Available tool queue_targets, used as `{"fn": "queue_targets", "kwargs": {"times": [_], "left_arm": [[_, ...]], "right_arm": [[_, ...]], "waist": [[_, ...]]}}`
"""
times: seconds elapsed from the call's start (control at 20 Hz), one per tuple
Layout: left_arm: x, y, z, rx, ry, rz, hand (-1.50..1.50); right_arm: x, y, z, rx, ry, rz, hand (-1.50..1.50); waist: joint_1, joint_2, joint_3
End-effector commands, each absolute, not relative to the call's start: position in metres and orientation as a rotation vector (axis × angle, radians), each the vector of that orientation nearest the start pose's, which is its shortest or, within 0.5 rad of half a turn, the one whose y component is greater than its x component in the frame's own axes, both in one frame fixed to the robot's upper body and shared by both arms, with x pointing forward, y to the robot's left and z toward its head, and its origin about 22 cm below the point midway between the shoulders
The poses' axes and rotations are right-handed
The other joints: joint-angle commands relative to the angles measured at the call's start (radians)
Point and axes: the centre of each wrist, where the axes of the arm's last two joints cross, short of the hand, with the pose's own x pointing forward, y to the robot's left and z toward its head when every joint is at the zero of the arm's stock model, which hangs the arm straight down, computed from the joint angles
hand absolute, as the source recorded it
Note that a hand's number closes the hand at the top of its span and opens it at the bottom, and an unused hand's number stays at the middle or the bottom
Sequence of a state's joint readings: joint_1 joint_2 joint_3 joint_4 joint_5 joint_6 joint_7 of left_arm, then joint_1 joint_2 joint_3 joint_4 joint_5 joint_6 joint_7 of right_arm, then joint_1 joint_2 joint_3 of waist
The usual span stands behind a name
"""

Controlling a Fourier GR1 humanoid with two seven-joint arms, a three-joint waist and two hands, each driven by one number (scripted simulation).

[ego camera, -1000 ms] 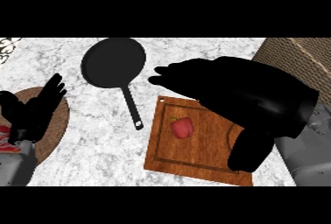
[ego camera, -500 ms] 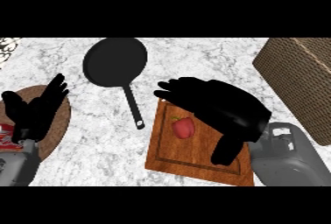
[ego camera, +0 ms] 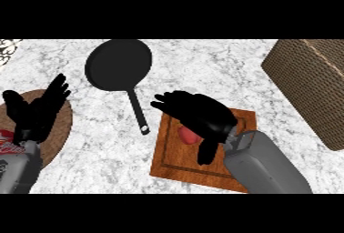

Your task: Pick the bell pepper from the cutting board and place it in the basket

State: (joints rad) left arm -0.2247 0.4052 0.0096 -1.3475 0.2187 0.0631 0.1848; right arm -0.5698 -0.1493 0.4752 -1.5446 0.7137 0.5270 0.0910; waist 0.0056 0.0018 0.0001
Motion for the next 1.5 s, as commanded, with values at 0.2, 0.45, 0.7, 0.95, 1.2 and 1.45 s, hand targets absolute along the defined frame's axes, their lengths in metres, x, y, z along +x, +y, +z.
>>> {"fn": "queue_targets", "kwargs": {"times": [0.2, 0.45, 0.7, 0.95, 1.2, 1.45], "left_arm": [[0.29, 0.32, 0.029, 0.185, -1.374, -0.073, 0.0], [0.287, 0.31, 0.032, 0.192, -1.38, -0.086, 0.0], [0.293, 0.318, 0.04, 0.189, -1.386, -0.068, 0.0], [0.3, 0.326, 0.039, 0.182, -1.394, -0.062, 0.0], [0.278, 0.326, 0.039, 0.192, -1.378, -0.073, 0.0], [0.284, 0.324, 0.037, 0.186, -1.381, -0.087, 0.0]], "right_arm": [[0.334, -0.097, 0.092, -0.309, -1.475, 1.754, -1.5], [0.314, -0.1, 0.092, -0.3, -1.506, 1.77, -1.5], [0.31, -0.117, 0.089, -0.226, -1.525, 1.75, -1.5], [0.315, -0.104, 0.086, -0.147, -1.522, 1.77, -1.5], [0.312, -0.113, 0.082, -0.165, -1.498, 1.806, -1.5], [0.321, -0.101, 0.067, -0.269, -1.485, 1.813, -1.5]], "waist": [[0.002, 0.0, 0.0], [-0.004, -0.003, 0.0], [-0.007, -0.003, 0.0], [-0.006, -0.002, 0.0], [-0.003, -0.003, 0.0], [-0.002, -0.002, 0.0]]}}
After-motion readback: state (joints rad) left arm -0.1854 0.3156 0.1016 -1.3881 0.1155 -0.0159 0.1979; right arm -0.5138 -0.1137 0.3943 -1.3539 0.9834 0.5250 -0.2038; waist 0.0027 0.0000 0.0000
